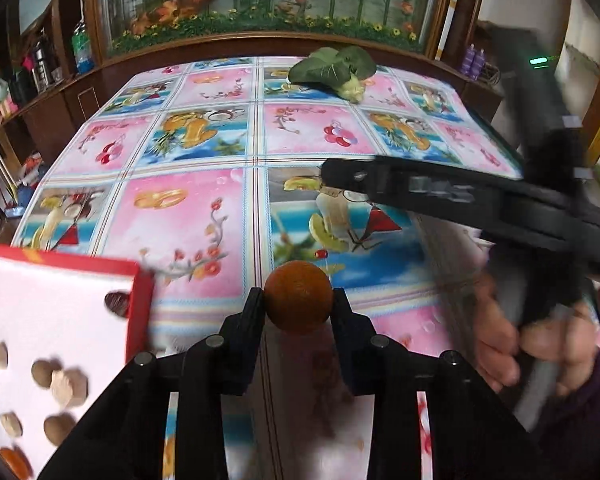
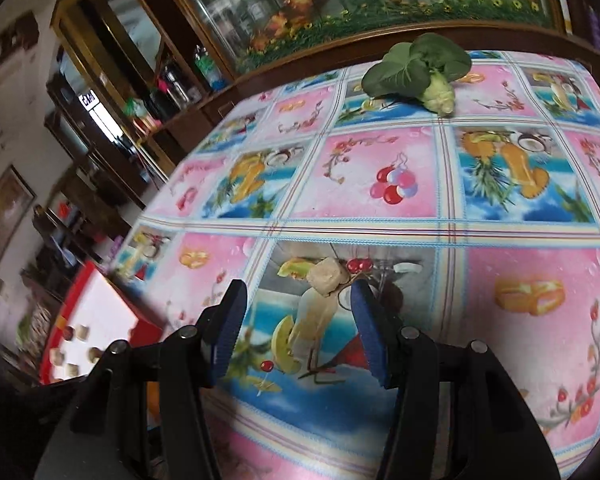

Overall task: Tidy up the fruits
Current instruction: 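Grasp the orange with the left tool while the right grasps a small beige cake piece, then carry the orange and beige cake piece over the tray and open both tools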

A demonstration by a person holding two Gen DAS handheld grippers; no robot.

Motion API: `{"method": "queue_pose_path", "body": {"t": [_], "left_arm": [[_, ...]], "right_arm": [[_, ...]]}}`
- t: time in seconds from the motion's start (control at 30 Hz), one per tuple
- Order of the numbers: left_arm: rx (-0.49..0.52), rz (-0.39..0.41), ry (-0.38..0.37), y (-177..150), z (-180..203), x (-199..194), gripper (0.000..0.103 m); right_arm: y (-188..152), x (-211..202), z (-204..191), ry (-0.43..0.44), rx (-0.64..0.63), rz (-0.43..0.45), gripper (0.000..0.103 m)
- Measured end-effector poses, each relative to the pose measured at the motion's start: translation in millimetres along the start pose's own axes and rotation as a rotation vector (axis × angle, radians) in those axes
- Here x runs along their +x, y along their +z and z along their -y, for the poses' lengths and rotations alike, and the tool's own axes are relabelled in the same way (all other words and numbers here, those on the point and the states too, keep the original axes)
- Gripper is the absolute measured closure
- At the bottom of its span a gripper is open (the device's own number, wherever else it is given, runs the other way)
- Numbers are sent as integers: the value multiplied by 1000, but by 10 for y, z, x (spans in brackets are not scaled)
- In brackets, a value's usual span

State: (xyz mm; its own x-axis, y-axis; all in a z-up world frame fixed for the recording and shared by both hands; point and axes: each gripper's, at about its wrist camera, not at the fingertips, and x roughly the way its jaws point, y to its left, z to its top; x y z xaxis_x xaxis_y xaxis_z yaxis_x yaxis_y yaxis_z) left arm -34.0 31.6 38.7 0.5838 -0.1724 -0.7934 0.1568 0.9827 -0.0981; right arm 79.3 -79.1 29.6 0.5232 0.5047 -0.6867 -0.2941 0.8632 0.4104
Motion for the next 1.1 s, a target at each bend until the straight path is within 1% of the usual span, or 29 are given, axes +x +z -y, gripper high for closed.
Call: {"method": "queue_pose_path", "body": {"t": [0.17, 0.2, 0.3, 0.33, 0.37, 0.43, 0.47, 0.5, 0.63, 0.67, 0.77, 0.87, 0.97, 1.0, 1.1], "left_arm": [[-16, 3, -23, -67, -57, -86, 70], [-20, 2, -29, -72, -63, -92, 70], [-26, -1, -28, -71, -90, -65, 70], [-29, -5, -26, -76, -102, -54, 70], [-36, -13, -27, -76, -115, -33, 70], [-42, -16, -27, -81, -131, -33, 70], [-44, -14, -24, -81, -139, -35, 70], [-47, -14, -23, -78, -148, -36, 70], [-58, -19, -18, -68, -169, -48, 70], [-59, -19, -17, -61, -170, -55, 70], [-58, -15, -11, -55, -166, -104, 70], [-61, -3, -4, -52, -174, -169, 70], [-67, 15, 6, -49, -198, -269, 70], [-67, 22, 11, -46, -199, -298, 70], [-70, 57, 46, -39, -238, -431, 70]], "right_arm": [[41, 202, 21, -57, -22, -45, 47], [42, 211, 9, -64, -33, -33, 47], [51, 278, -90, -96, -84, -52, 48], [48, 297, -133, -119, -109, -51, 48], [46, 315, -165, -140, -133, -50, 51], [35, 356, -227, -190, -189, -49, 62], [33, 366, -243, -214, -206, -50, 70], [30, 366, -248, -234, -218, -54, 76], [14, 324, -232, -243, -236, -67, 76], [13, 312, -222, -239, -229, -71, 76], [12, 219, -161, -186, -170, -84, 76], [28, 51, -166, -148, -131, -55, 76], [60, -203, -200, -56, -81, 0, 76], [67, -293, -228, -12, -69, 26, 76], [61, -454, -311, 95, -50, 76, 76]]}}
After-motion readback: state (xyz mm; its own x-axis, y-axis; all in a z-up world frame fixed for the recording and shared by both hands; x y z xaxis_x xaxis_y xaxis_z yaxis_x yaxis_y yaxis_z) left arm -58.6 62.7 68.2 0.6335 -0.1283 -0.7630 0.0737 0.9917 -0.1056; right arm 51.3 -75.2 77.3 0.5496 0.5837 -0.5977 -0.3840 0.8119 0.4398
